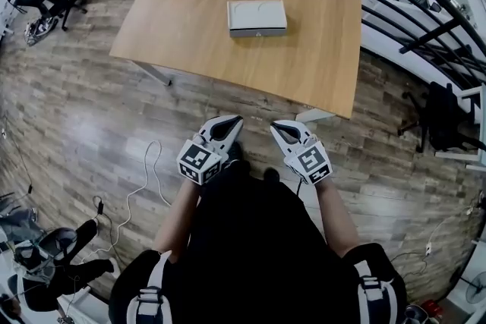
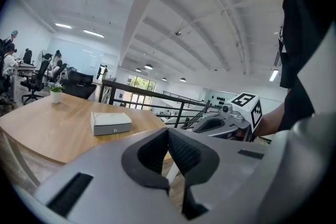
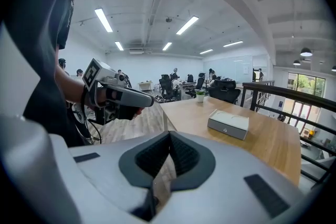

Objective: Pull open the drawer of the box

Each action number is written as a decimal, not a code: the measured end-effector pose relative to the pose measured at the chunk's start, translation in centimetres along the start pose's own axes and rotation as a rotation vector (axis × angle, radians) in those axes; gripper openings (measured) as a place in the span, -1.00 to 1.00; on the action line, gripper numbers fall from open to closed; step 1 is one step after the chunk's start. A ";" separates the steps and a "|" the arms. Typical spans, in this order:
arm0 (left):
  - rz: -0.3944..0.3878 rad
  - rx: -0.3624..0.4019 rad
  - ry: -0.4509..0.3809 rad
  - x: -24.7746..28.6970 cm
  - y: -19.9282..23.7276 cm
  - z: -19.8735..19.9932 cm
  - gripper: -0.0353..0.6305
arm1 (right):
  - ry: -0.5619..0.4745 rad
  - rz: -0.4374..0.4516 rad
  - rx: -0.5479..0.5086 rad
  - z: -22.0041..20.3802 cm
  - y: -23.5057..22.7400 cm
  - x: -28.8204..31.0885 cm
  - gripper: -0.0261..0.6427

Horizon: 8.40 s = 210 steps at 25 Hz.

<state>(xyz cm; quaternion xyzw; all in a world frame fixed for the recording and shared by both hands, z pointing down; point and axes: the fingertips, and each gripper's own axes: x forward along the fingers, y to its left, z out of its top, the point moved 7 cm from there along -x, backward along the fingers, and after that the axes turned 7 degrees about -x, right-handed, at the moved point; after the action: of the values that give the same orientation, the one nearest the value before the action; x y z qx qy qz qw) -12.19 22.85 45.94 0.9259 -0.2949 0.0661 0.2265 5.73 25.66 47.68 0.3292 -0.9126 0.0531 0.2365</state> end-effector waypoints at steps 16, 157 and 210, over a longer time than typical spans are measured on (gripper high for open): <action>-0.067 0.025 0.021 0.9 6.1 2.0 -0.82 | 0.016 -0.064 0.024 2.0 -1.7 5.3 -0.85; 0.042 -0.024 0.121 14.9 26.4 13.9 -0.83 | -0.048 -0.211 1.109 -11.0 -31.8 33.0 -0.63; 0.056 -0.031 0.079 13.7 24.0 13.0 -0.83 | -0.008 -0.165 1.110 -12.0 -28.8 30.9 -0.67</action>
<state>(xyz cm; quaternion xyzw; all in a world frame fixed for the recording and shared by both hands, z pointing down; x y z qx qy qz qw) -14.98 -7.57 47.06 0.9104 -0.3126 0.1042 0.2502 7.76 -11.48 71.00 0.4747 -0.7199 0.5056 0.0277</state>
